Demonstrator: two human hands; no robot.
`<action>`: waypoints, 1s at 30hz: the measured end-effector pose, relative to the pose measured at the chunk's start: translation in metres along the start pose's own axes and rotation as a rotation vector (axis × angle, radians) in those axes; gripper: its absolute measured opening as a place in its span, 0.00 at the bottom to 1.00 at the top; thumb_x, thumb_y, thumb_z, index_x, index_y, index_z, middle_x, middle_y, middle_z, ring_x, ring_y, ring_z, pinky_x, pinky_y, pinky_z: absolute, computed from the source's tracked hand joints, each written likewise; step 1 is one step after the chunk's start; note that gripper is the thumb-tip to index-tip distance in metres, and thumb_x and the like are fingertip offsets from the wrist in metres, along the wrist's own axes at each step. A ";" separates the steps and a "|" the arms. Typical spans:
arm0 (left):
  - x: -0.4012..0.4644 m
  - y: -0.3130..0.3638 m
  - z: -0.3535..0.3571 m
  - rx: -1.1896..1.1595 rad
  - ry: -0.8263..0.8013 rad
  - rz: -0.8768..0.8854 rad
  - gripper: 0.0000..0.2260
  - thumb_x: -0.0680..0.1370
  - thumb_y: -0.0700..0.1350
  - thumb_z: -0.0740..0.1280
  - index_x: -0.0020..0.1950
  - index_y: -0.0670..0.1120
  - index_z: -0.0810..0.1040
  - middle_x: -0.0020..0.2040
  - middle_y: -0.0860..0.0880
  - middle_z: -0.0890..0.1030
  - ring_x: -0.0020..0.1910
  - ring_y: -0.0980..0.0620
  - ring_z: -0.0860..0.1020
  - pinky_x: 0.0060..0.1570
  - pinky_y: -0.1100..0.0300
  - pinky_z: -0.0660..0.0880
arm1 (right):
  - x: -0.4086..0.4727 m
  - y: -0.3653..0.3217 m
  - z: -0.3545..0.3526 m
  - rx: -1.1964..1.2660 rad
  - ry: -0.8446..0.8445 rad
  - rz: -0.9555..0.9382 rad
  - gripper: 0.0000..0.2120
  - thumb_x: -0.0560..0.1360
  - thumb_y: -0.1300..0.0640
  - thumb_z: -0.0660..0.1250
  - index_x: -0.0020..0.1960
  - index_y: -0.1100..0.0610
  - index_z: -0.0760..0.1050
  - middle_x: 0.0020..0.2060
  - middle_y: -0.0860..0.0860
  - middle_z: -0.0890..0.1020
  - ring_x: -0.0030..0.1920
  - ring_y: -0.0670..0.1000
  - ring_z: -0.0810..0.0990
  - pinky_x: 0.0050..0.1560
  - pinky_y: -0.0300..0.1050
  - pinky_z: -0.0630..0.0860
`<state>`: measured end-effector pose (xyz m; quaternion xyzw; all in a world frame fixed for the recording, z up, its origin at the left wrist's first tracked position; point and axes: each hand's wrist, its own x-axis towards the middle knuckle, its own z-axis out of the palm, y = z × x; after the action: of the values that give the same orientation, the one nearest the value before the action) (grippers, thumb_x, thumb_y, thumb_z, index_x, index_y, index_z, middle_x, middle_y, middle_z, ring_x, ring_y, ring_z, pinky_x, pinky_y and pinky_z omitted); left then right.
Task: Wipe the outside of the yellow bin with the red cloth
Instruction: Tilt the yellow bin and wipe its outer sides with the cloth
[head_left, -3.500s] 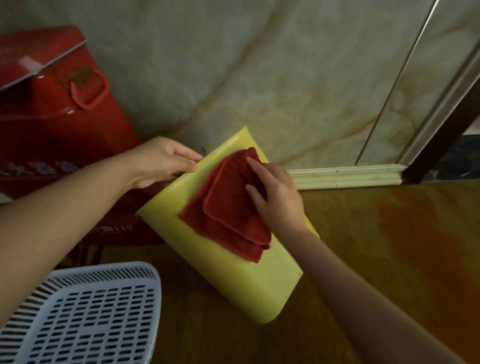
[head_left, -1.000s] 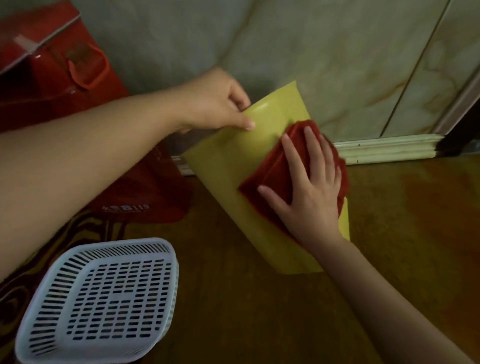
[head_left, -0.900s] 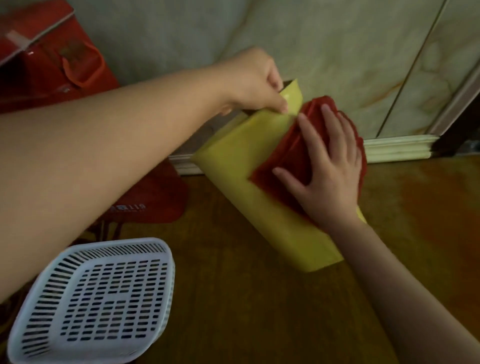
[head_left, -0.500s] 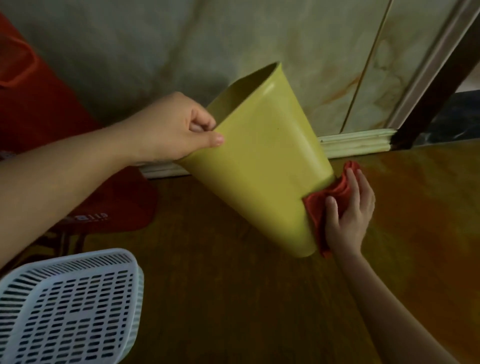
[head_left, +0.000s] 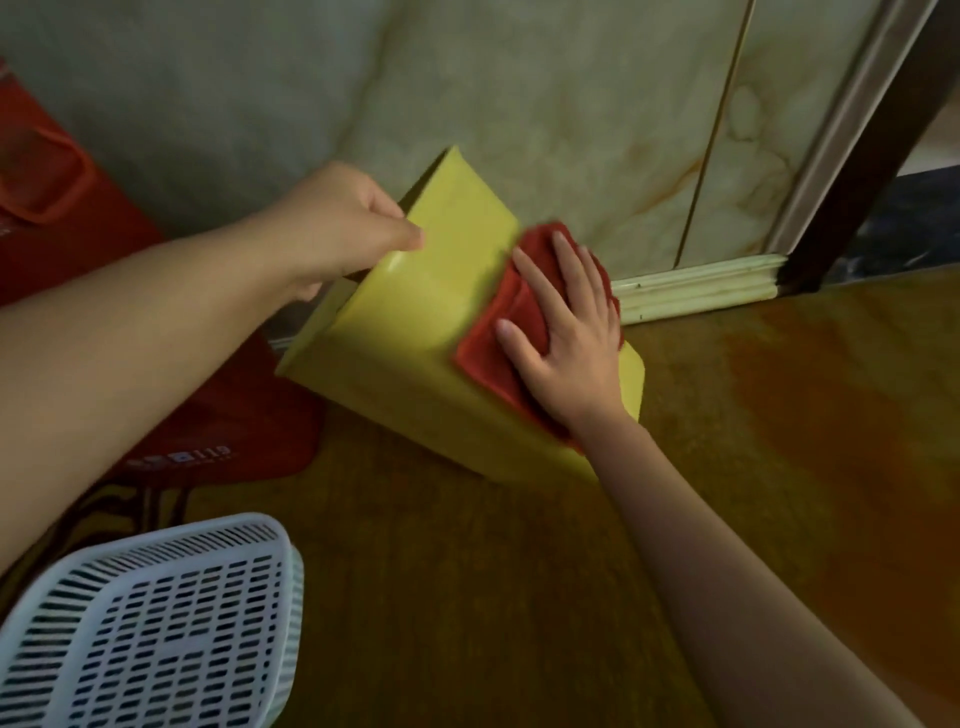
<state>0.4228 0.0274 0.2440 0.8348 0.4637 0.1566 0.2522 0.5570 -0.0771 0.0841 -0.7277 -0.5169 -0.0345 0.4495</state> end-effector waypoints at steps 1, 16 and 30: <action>0.004 -0.003 -0.003 -0.008 0.044 -0.059 0.05 0.70 0.47 0.69 0.43 0.47 0.80 0.32 0.48 0.74 0.31 0.55 0.70 0.30 0.65 0.63 | -0.012 0.017 0.002 -0.009 -0.026 0.085 0.28 0.72 0.35 0.54 0.71 0.41 0.60 0.75 0.50 0.58 0.75 0.52 0.51 0.69 0.67 0.56; 0.023 -0.006 -0.007 -0.220 -0.191 0.046 0.05 0.74 0.48 0.65 0.45 0.49 0.78 0.43 0.49 0.81 0.40 0.59 0.79 0.43 0.62 0.73 | 0.039 -0.023 0.014 -0.081 0.060 -0.117 0.34 0.72 0.33 0.57 0.73 0.46 0.56 0.73 0.52 0.62 0.73 0.55 0.58 0.67 0.63 0.62; 0.002 -0.040 0.003 -0.128 -0.093 0.316 0.06 0.74 0.38 0.64 0.42 0.42 0.80 0.30 0.55 0.81 0.28 0.63 0.74 0.29 0.66 0.71 | 0.042 -0.047 0.033 -0.064 0.198 -0.209 0.31 0.74 0.35 0.56 0.72 0.49 0.60 0.73 0.56 0.62 0.74 0.56 0.55 0.68 0.64 0.55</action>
<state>0.3977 0.0463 0.2192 0.8858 0.3035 0.1850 0.2983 0.5258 -0.0210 0.1148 -0.6768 -0.5416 -0.1694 0.4689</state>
